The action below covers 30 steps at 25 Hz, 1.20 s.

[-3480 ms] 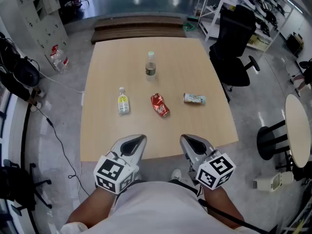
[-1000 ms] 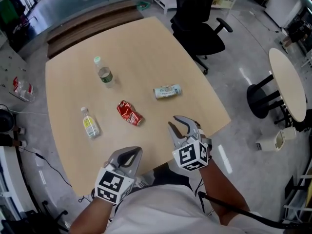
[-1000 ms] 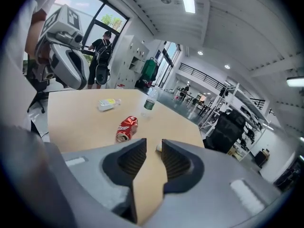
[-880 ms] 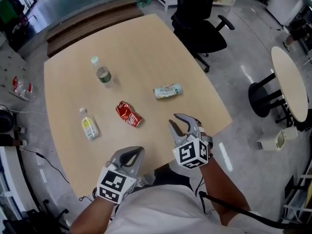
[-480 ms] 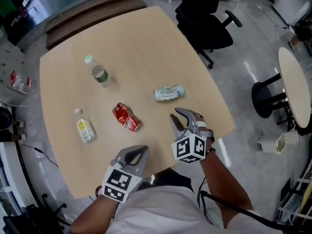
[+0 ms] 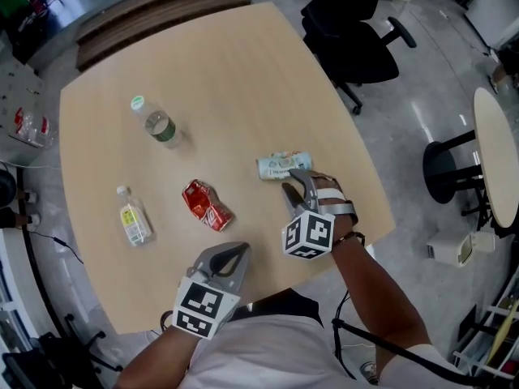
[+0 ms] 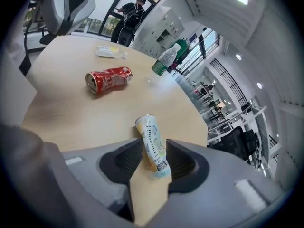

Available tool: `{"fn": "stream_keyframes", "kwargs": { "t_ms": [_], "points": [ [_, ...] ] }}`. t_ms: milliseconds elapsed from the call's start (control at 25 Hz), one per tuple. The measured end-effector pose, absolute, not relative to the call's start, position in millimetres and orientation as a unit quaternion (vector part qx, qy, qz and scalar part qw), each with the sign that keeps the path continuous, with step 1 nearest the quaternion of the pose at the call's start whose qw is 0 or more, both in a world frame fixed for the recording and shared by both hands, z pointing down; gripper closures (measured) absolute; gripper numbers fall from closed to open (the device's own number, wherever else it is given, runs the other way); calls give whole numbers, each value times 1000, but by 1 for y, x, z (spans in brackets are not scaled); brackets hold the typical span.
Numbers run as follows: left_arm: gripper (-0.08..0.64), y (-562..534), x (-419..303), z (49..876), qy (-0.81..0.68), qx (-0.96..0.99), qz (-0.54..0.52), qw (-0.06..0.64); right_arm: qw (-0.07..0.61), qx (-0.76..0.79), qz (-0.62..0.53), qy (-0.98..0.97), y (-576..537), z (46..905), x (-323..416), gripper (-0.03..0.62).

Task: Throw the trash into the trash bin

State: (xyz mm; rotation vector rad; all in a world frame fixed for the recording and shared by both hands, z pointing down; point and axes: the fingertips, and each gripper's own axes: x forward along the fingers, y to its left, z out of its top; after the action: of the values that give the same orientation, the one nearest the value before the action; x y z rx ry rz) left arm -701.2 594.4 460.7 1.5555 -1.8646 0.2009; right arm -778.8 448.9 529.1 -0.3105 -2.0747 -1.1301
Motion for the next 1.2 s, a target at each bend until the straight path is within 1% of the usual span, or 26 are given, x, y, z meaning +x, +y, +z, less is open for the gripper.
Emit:
{"fn": "stream_keyframes", "kwargs": {
  "t_ms": [80,240,480,840,920,1000,1040,1200],
  "points": [
    [552,591,-706,463,-720,596,73,348,380,-133,-462,-790,447,538,-784,420],
    [552,586,-716,467,-723,590,65,354,396,-151,-491,-762,445,554,-788,416],
    [552,582,-728,471,-728,582,55,360,389,-161,-516,-746,447,564,-793,414],
    [552,585,-729,472,-724,579,51,372,397,-169,-529,-731,442,583,-801,416],
    [552,587,-731,472,-725,574,50,376,389,-167,-536,-730,443,583,-803,443],
    [552,589,-734,474,-731,570,49,372,381,-161,-540,-734,444,579,-806,495],
    [552,590,-735,474,-733,569,49,370,378,-158,-540,-735,445,577,-808,511],
    [552,591,-736,471,-737,567,43,365,372,-148,-539,-741,446,570,-808,518]
  ]
}}
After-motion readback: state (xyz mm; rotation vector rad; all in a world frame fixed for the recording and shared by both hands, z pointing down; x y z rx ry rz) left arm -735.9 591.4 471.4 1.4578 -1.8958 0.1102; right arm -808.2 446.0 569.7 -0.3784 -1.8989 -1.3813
